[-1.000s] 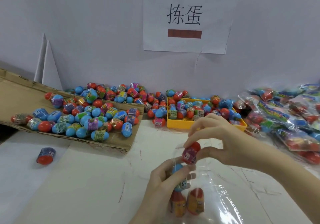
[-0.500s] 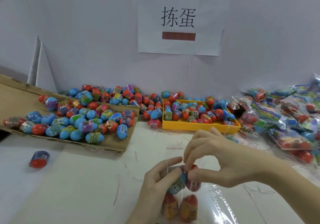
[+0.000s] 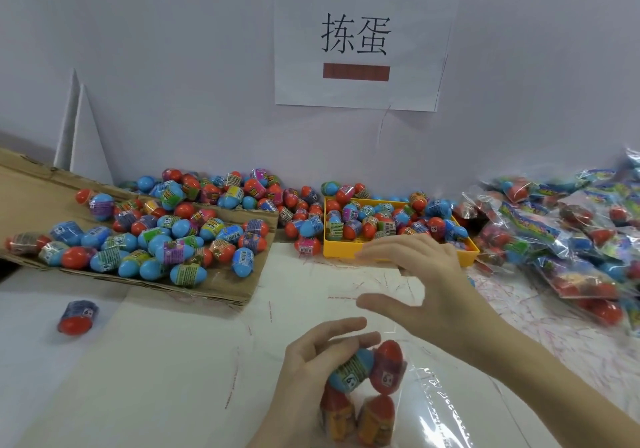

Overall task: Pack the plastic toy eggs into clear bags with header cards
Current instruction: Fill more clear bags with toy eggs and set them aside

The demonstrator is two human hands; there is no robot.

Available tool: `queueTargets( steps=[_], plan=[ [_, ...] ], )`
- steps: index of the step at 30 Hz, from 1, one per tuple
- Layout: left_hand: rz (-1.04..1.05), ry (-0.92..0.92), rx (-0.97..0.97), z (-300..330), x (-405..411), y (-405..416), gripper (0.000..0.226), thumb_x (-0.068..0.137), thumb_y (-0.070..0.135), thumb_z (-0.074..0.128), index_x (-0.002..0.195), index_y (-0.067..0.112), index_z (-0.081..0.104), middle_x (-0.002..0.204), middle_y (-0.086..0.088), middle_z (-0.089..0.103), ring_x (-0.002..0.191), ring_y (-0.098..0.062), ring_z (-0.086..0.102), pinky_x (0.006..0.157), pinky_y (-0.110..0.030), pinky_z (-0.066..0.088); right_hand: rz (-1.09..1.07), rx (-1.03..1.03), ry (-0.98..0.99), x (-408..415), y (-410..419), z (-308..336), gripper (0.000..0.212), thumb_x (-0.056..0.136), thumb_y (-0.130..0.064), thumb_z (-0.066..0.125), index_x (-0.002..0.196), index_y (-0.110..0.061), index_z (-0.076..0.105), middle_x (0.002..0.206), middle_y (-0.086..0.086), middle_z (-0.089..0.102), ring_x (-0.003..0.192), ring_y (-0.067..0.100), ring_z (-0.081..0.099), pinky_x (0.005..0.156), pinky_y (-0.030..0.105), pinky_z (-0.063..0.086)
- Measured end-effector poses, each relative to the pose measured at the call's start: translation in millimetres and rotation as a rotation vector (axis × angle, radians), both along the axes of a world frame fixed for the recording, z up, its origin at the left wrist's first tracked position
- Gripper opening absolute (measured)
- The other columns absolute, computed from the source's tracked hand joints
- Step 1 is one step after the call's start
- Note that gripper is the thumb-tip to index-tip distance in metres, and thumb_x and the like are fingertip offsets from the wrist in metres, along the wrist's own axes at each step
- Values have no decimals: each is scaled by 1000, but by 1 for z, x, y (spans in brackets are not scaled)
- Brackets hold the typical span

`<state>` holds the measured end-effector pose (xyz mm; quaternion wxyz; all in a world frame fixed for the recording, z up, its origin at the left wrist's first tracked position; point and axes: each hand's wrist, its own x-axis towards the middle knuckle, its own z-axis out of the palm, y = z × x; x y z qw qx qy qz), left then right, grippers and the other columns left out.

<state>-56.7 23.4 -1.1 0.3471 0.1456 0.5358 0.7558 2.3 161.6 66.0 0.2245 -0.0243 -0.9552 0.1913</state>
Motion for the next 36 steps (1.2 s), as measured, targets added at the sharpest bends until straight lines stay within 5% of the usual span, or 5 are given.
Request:
queueTargets(
  steps=[7,13,16,23,36],
  plan=[
    [47,60,-31,6,4,4,27,77,31,55,68,12,72,71,-4,74,68,-11,71,50,-14,50,112,-271,-117,-5,-12,-1,43,79,-13,70,83,-52,53,70,-23,62,79,-7,60,75,3,43],
    [181,211,-55,6,1,0,20,85,14,55,74,19,71,74,6,74,71,-12,70,53,-14,52,47,-78,-88,-5,-16,-4,30,82,-23,67,90,-50,57,72,-32,55,86,-6,52,83,11,27],
    [207,214,-59,7,2,-2,23,85,12,55,70,19,71,69,2,73,67,-12,70,49,-14,51,6,227,87,-1,-23,-7,10,76,-32,66,85,-34,71,79,-19,66,77,1,57,75,28,39],
    [206,273,-64,7,4,-3,30,91,5,48,74,21,67,62,5,72,64,-7,69,50,-13,51,8,460,96,0,-31,-9,6,71,-30,75,76,-32,74,75,-12,65,72,12,59,66,25,42],
    [242,576,-105,-7,6,-6,27,87,49,46,78,34,66,78,14,72,85,-5,66,73,-13,53,100,265,-180,-9,-21,8,21,93,-29,49,103,-31,67,98,-15,63,86,3,34,78,25,23]
  ],
)
